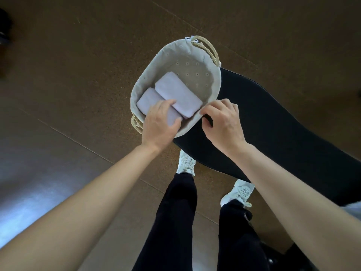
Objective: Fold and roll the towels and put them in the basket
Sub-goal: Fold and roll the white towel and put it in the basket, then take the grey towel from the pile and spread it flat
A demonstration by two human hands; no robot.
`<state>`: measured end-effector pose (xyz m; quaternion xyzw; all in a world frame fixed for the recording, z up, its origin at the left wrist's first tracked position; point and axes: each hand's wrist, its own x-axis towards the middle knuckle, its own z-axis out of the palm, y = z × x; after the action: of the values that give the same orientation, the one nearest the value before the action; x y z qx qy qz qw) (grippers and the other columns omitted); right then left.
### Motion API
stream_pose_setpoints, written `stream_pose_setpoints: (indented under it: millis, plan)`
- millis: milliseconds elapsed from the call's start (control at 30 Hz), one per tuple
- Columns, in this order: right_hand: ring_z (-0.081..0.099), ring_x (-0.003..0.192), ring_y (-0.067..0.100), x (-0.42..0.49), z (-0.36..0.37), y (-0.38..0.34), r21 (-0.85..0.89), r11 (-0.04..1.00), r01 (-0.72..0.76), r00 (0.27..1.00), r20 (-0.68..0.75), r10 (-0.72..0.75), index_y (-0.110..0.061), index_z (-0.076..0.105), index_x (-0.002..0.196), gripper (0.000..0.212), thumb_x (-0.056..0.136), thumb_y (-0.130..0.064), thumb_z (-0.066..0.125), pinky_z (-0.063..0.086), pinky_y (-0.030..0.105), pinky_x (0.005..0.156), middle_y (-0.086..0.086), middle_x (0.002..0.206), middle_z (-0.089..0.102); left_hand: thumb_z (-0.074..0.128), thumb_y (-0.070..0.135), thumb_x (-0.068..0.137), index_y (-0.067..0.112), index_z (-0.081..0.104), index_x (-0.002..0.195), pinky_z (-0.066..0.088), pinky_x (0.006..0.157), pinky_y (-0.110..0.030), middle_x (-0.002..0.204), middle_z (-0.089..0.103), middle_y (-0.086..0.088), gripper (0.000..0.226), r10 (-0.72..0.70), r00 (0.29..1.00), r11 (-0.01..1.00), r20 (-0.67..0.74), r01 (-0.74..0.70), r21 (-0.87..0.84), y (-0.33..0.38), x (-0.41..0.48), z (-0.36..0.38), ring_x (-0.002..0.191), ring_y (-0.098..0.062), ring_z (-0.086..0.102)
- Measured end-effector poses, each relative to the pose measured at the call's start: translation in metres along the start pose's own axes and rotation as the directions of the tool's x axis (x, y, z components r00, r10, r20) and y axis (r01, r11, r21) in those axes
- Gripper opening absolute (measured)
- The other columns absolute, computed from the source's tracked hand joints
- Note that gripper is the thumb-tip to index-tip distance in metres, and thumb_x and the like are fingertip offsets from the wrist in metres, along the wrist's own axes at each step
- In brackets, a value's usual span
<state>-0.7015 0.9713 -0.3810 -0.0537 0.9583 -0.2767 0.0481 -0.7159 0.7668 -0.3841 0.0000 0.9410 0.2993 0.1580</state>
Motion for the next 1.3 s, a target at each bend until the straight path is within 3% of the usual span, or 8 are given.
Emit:
stream_pose_setpoints:
  millis: [133,500,800,967,1100,1167,1233,1300]
  plan:
    - [0.061,0.087,0.024,-0.064,-0.019,0.015,0.108,0.983,-0.147,0.985,-0.079,0.156,-0.011,0.074,0.093,0.017,0.083,0.002,0.068,0.048,0.042,0.077,0.001,0.094,0.07,0.068,0.019,0.093,0.018,0.067,0.125,0.053,0.093,-0.027,0.113,0.071,0.007,0.032,0.079,0.984,0.993,0.162,-0.063,-0.097,0.037,-0.05,0.005,0.103,-0.007,0.063]
    - [0.061,0.088,0.025,-0.261,-0.074,0.117,0.137,0.827,-0.545,0.838,0.056,0.542,-0.01,0.075,0.098,0.02,0.083,0.003,0.072,0.053,0.048,0.082,0.002,0.094,0.069,0.067,0.019,0.094,0.026,0.073,0.115,0.056,0.09,-0.035,0.101,0.072,0.015,0.023,0.106,0.879,0.991,0.466,-0.054,-0.124,0.158,-0.105,0.094,0.096,-0.002,0.066]
    - [0.059,0.109,0.026,-0.376,-0.145,0.242,0.11,0.55,-0.828,0.554,0.01,0.832,-0.011,0.069,0.115,0.024,0.092,-0.012,0.067,0.05,0.04,0.097,0.007,0.114,0.066,0.063,0.025,0.098,0.028,0.073,0.113,0.055,0.094,-0.032,0.104,0.071,0.016,0.018,0.151,0.726,0.988,0.67,-0.082,-0.134,0.296,-0.14,0.227,0.095,-0.002,0.066]
    - [0.047,0.122,0.038,-0.43,-0.159,0.308,0.178,0.246,-0.953,0.235,-0.076,0.969,-0.009,0.054,0.133,0.05,0.086,-0.015,0.071,0.046,0.048,0.1,0.016,0.136,0.048,0.059,0.028,0.099,0.03,0.069,0.12,0.053,0.093,-0.031,0.105,0.069,0.016,0.023,0.158,0.591,0.981,0.791,-0.182,-0.06,0.343,-0.172,0.297,0.1,-0.005,0.064]
    - [0.053,0.12,0.029,-0.457,-0.159,0.347,0.405,0.131,-0.905,0.154,0.025,0.988,-0.014,0.043,0.139,0.068,0.082,-0.022,0.079,0.05,0.042,0.1,0.01,0.138,0.045,0.06,0.027,0.098,0.029,0.067,0.124,0.053,0.093,-0.033,0.108,0.068,0.016,0.027,0.124,0.548,0.977,0.827,-0.213,-0.005,0.36,-0.196,0.346,0.105,-0.01,0.064]
    - [0.061,0.111,0.022,-0.46,-0.156,0.358,0.643,-0.008,-0.766,0.05,0.072,0.996,-0.015,0.043,0.134,0.067,0.079,-0.023,0.082,0.054,0.035,0.094,0.006,0.129,0.053,0.061,0.027,0.097,0.03,0.066,0.125,0.053,0.095,-0.035,0.114,0.067,0.015,0.029,0.119,0.533,0.973,0.838,-0.23,0.008,0.364,-0.206,0.367,0.109,-0.011,0.064]
    - [0.067,0.106,0.022,-0.459,-0.151,0.368,0.826,-0.177,-0.535,-0.1,0.146,0.984,-0.015,0.046,0.128,0.065,0.076,-0.026,0.084,0.057,0.041,0.096,0.005,0.121,0.062,0.062,0.026,0.096,0.029,0.065,0.128,0.052,0.099,-0.037,0.122,0.066,0.013,0.032,0.135,0.519,0.97,0.844,-0.244,-0.004,0.371,-0.214,0.385,0.112,-0.011,0.063]
    - [0.07,0.102,0.024,-0.459,-0.149,0.373,0.865,-0.227,-0.448,-0.138,0.184,0.973,-0.01,0.054,0.12,0.051,0.079,-0.02,0.083,0.059,0.044,0.093,0.007,0.113,0.068,0.063,0.027,0.095,0.028,0.061,0.133,0.051,0.101,-0.04,0.13,0.061,0.01,0.038,0.17,0.518,0.963,0.838,-0.268,-0.029,0.381,-0.22,0.4,0.116,-0.013,0.06]
